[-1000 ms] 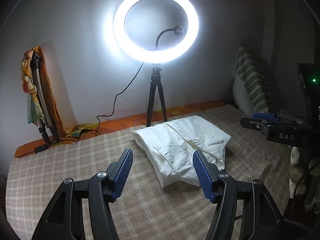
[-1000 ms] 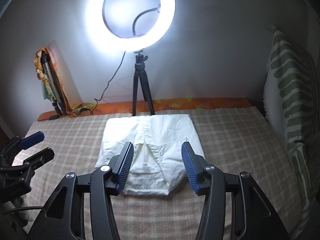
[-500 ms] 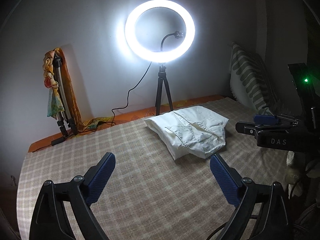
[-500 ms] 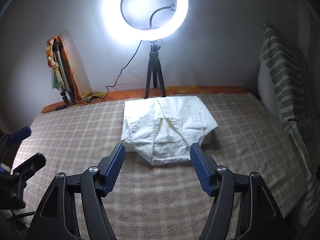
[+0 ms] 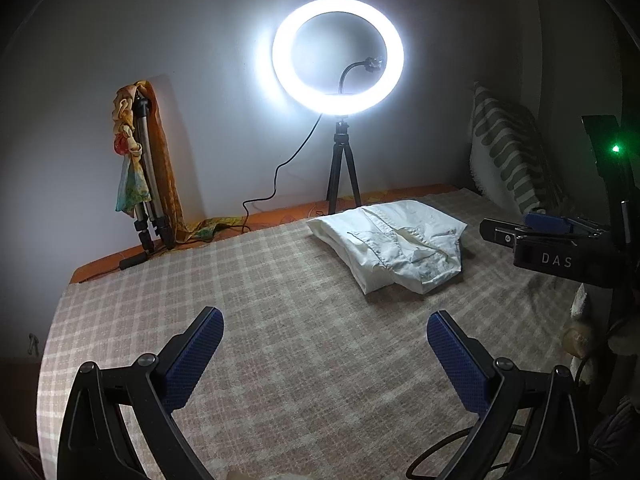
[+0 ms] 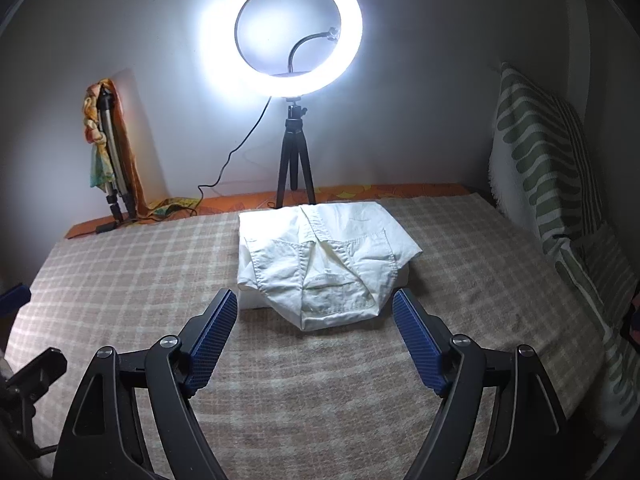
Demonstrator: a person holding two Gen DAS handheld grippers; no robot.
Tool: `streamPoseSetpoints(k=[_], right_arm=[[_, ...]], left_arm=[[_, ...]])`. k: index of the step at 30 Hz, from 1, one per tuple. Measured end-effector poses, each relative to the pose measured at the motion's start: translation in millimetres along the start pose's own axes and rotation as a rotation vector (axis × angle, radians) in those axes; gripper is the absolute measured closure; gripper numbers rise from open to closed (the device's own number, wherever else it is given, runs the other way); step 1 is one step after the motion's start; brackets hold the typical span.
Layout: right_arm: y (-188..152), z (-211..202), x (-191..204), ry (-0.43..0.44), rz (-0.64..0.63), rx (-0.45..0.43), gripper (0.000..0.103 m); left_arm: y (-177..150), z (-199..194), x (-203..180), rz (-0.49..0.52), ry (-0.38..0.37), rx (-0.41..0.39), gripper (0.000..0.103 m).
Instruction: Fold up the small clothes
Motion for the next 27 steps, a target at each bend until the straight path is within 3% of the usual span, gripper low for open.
streamPoseSetpoints(k=[5,27], right_arm=[[-0.1,-0.3,-2.1,0.0,0.026,-0.014,0.022],[0.4,1.1,-0.6,0.013,0.012,-0.028,0.021]], left_arm=[[-3.8,-0.6,5.5,-0.011,0.034,0.008,0.0],[-8.0,-8.5,5.0,-0.011,0.045,-0.006,0.0]])
Point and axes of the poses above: each gripper's, at about its wrist camera, not at the fingertips, and z roughly the way its jaws point, x to its left, y to its top, the point moved 5 cm from there along z, roughly the way its jaws point, and after that the axes turned 9 degrees about y, right-handed, at the moved point
